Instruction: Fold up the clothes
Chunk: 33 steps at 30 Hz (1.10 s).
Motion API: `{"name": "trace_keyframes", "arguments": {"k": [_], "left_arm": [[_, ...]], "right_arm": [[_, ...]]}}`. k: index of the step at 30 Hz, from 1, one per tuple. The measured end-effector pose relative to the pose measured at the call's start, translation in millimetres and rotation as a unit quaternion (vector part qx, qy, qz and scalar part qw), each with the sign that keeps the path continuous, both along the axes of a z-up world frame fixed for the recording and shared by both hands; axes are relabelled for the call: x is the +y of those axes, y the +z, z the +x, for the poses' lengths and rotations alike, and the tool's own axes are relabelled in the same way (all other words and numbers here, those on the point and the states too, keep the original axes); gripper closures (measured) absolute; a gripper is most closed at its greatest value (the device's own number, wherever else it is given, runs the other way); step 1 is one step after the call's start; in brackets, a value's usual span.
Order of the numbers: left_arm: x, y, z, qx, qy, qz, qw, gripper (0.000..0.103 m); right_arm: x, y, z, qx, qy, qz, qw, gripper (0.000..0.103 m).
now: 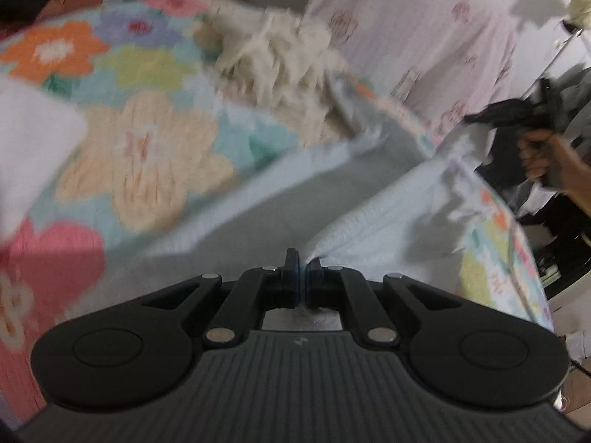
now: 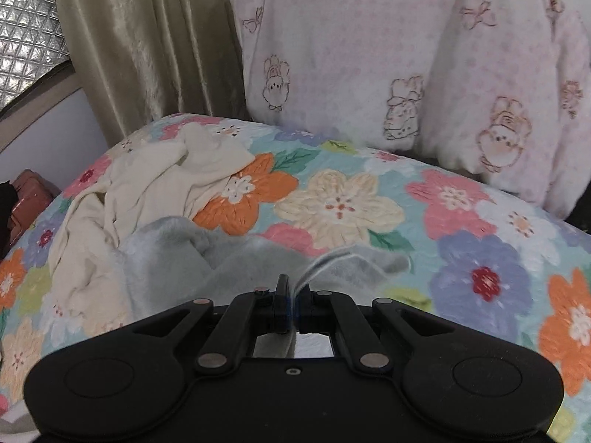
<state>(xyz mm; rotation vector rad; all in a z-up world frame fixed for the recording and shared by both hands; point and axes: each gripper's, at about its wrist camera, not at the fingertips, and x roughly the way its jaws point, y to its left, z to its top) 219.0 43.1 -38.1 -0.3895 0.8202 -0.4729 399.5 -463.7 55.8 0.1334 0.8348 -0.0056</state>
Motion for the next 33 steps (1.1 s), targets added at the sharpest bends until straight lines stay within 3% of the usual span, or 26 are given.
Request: {"name": "trace_keyframes", "arguments": {"k": [3,7,9,13,16,19,20,22,25,28,33], "left_arm": [[2.4,0.1,21.1,-0.012,0.020,-0.001,0.9997,0.100],[-5.0,-27.4,45.3,0.030,0.050,0.040,0.9975,0.099],[-7.0,-35.3,53.5,0.051,0.066,0.044,0.9955,0.099],[-12.1,-33.1,57.7,0.035,0.055,0.074,0.9951,0.099],[0.6,-43.4,58.7,0.044,0.058,0.038,0.9966,0.099],[12.4,-52.7,61.9,0.061,0.066,0.000,0.9960,0.095],[15.6,-55.0,62.4,0.066,0.070,-0.013,0.9952,0.095],[19.0,-55.9,61.6,0.069,0.077,-0.027,0.9943,0.095],[13.7,-49.3,59.2,0.055,0.079,-0.007,0.9953,0.093],[7.0,-40.8,55.8,0.039,0.087,0.020,0.9952,0.090],[0.2,-28.5,50.2,0.020,0.103,0.061,0.9927,0.079]], "right_arm": [[6.9,3.2,28.4,-0.009,-0.002,-0.004,1.000,0.101],[19.8,1.3,60.7,-0.007,-0.017,0.014,1.000,0.099],[32.6,-8.0,70.8,0.009,-0.011,-0.002,1.000,0.099],[55.2,-28.0,83.6,0.042,-0.002,-0.032,0.999,0.099],[55.8,-28.4,88.0,0.037,-0.017,0.006,0.999,0.098],[51.8,-25.0,88.2,0.023,-0.028,0.077,0.996,0.089],[49.8,-25.0,87.9,0.020,-0.033,0.106,0.994,0.080],[46.1,-25.9,82.5,0.003,-0.047,0.155,0.987,0.073],[41.2,-28.8,67.1,-0.017,-0.061,0.216,0.974,0.061],[39.2,-36.3,39.5,-0.026,-0.065,0.265,0.962,0.060],[54.8,-59.4,-35.9,-0.025,-0.035,0.254,0.966,0.059]]}}
